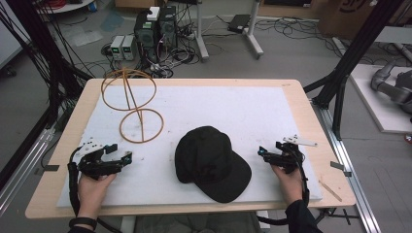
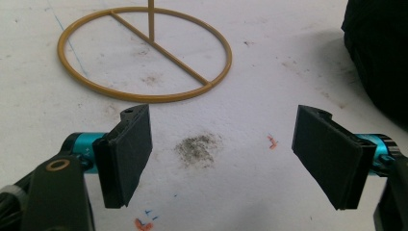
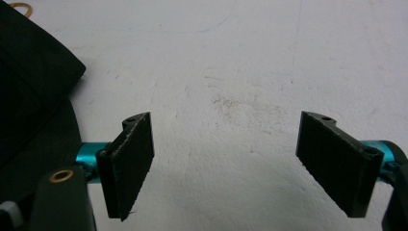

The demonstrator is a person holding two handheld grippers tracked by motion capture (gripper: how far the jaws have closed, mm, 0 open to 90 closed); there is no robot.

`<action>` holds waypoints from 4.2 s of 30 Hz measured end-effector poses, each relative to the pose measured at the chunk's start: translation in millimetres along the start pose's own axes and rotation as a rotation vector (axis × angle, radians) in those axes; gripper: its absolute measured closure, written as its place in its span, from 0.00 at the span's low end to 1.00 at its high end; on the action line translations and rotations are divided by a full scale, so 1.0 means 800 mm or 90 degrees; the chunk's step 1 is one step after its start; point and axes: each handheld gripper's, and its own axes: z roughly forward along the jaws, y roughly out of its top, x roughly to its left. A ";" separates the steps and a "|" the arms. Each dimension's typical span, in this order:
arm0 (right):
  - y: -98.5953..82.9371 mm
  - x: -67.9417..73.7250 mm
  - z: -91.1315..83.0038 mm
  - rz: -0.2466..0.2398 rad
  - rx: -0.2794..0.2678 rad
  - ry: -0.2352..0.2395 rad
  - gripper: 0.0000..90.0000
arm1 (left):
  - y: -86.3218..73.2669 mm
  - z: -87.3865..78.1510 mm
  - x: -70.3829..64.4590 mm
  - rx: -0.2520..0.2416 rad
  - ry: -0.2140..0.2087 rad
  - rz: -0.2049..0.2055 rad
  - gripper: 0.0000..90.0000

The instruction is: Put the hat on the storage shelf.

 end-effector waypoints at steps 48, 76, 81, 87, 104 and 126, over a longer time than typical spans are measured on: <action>0.003 0.006 0.011 -0.028 0.060 -0.006 0.23 | 0.065 0.045 -0.252 0.051 -0.262 0.127 0.43; 0.004 0.009 0.017 -0.045 0.083 -0.014 0.24 | 0.042 0.088 -0.260 0.020 -0.206 0.046 0.94; 0.004 0.009 0.016 -0.046 0.083 -0.013 0.24 | 0.042 0.087 -0.255 0.013 -0.243 0.042 0.97; 0.004 0.009 0.016 -0.046 0.083 -0.012 0.24 | 0.045 0.084 -0.256 0.005 -0.277 0.037 0.97; 0.004 0.010 0.017 -0.052 0.087 -0.011 0.24 | 0.088 0.044 -0.264 -0.063 -0.360 0.036 0.97; 0.004 0.010 0.018 -0.055 0.090 -0.011 0.24 | 0.113 0.022 -0.253 -0.088 -0.368 0.042 0.97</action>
